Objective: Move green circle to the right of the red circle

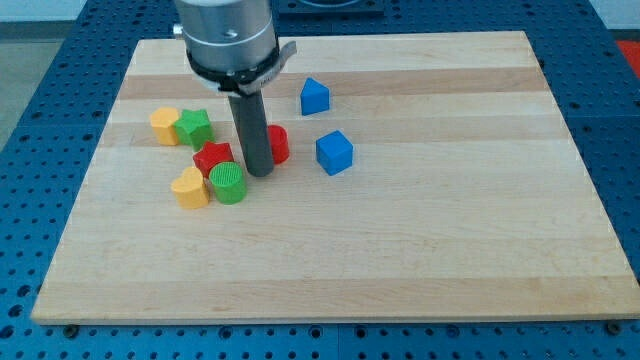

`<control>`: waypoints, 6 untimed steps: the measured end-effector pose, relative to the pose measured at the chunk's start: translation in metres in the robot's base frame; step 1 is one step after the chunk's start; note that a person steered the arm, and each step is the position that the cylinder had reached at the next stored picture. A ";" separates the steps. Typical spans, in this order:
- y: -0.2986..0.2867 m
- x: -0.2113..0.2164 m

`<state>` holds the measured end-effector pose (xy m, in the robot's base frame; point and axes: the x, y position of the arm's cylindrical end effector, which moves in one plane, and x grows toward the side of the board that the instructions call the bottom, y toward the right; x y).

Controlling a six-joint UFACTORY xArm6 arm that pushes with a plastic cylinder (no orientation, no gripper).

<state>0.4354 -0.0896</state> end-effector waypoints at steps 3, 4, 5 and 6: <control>0.002 0.007; 0.002 0.050; -0.021 0.068; -0.062 0.069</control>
<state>0.5047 -0.1519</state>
